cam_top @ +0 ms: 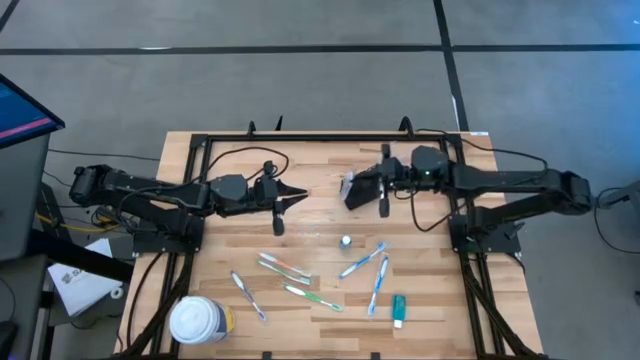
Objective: Pick & Place toothbrushing station
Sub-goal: Put the blue toothbrush into the mesh organizer
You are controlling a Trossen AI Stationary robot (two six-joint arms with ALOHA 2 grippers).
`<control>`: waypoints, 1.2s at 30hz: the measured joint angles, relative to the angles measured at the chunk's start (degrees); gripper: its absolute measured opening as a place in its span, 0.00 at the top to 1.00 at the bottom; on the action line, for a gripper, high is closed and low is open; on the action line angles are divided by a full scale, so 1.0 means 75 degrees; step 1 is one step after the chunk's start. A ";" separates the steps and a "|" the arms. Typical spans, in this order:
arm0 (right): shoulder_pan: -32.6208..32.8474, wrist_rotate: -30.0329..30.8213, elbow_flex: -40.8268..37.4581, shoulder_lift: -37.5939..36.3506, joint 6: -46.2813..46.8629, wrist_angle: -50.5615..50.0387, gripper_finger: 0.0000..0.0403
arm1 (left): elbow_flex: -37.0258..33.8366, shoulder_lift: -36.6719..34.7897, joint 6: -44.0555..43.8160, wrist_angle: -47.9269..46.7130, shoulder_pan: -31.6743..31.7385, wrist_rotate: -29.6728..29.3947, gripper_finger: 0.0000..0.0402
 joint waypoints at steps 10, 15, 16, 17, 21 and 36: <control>-0.0848 0.0253 -0.0864 -0.1178 -0.0004 0.0062 1.00 | 0.0000 0.0000 -0.0007 0.0004 0.0000 0.0002 0.89; -0.1484 0.0244 -0.0876 -0.1324 0.0175 -0.0009 1.00 | 0.0000 0.0000 -0.0005 0.0007 0.0000 0.0002 0.90; -0.1621 0.0249 -0.0876 -0.1302 0.0208 -0.0061 1.00 | 0.0000 0.0000 -0.0005 0.0007 0.0000 0.0002 0.90; -0.1764 0.0249 -0.0876 -0.1261 0.0212 -0.0082 1.00 | 0.0000 0.0000 -0.0005 0.0007 -0.0001 0.0002 0.90; -0.2235 0.0244 -0.0878 -0.1141 0.0278 -0.0178 1.00 | 0.0000 0.0000 -0.0003 0.0008 0.0000 0.0002 0.90; -0.2950 0.0037 -0.0879 -0.1021 0.0418 -0.0285 1.00 | 0.0000 0.0000 -0.0005 0.0004 0.0000 0.0005 0.90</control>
